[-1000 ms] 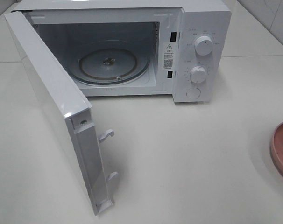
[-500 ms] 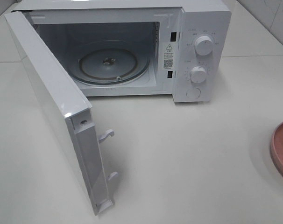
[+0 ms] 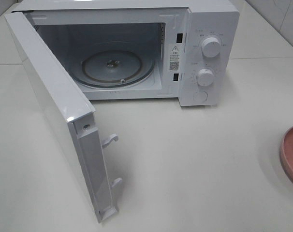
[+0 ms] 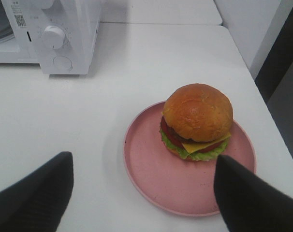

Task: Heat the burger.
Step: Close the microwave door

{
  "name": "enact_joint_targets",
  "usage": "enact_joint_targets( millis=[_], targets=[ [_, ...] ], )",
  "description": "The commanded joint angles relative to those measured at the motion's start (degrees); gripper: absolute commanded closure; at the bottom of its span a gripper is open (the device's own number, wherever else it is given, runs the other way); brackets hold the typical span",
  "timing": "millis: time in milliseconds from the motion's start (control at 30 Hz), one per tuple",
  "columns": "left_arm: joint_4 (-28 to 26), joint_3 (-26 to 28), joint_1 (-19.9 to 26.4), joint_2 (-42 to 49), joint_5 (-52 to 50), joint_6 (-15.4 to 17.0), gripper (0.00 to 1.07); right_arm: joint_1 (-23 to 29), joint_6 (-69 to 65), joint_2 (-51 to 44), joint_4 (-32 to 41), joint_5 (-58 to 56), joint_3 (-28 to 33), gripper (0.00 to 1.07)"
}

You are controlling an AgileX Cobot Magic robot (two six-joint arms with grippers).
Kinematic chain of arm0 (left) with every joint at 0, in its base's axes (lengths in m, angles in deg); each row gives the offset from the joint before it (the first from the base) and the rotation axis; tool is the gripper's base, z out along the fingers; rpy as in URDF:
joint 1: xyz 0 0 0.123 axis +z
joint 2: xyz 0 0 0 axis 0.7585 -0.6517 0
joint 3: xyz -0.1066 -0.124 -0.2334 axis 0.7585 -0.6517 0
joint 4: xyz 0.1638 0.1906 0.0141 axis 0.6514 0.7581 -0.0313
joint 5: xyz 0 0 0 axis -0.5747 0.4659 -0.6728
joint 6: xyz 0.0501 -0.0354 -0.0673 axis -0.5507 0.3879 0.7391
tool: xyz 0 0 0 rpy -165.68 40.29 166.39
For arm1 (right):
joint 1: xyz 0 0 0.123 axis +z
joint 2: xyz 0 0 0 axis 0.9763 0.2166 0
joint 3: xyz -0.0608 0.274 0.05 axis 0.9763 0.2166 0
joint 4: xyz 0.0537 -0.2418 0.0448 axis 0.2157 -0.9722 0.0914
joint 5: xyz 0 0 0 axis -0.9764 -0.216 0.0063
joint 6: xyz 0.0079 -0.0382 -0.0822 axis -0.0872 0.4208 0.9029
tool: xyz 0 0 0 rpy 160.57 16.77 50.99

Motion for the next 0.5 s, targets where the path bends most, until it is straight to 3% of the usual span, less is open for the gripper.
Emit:
enact_joint_targets(
  millis=[33,500],
  targets=[
    [-0.1,0.0,0.1,0.3,-0.7,0.3,0.25,-0.9,0.6,-2.1,0.6,0.4,0.1,0.31],
    [-0.1,0.0,0.1,0.3,-0.7,0.3,0.25,-0.9,0.6,-2.0,0.6,0.4,0.1,0.31]
  ],
)
